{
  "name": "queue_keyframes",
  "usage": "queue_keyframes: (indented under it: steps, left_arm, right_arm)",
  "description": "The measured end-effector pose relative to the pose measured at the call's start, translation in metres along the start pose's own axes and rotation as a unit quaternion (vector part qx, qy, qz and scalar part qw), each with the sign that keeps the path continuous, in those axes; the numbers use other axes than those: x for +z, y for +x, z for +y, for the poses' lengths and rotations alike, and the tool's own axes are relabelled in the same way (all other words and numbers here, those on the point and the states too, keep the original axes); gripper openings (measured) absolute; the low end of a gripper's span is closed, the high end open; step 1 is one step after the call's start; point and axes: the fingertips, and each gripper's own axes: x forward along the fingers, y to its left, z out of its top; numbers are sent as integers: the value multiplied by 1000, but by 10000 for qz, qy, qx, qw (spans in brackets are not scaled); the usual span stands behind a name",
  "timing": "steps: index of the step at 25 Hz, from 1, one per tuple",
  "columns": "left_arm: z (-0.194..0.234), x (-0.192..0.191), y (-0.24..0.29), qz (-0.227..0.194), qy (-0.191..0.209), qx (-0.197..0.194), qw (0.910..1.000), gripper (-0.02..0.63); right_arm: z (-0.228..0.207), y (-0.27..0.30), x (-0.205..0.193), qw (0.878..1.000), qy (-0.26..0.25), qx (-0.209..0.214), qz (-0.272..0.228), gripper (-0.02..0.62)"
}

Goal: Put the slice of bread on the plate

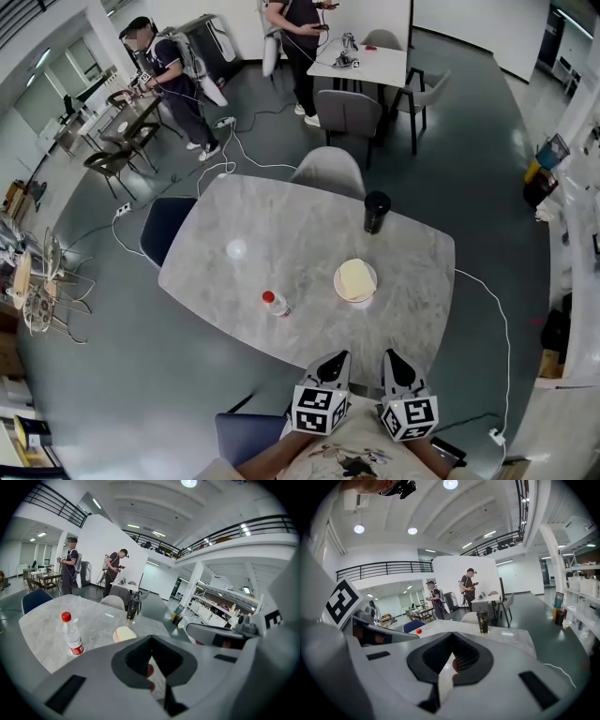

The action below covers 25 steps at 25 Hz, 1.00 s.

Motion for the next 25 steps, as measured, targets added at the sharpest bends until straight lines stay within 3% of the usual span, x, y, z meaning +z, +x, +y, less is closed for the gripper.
queue_keyframes:
  steps: [4, 25]
  left_arm:
    - [-3, 4, -2, -72, -20, 30, 10000, 9]
    - [14, -1, -18, -97, -171, 169, 9997, 9]
  right_arm:
    - [5, -5, 12, 9996, -260, 66, -105, 6]
    - [24, -5, 10, 9991, -361, 159, -119, 6]
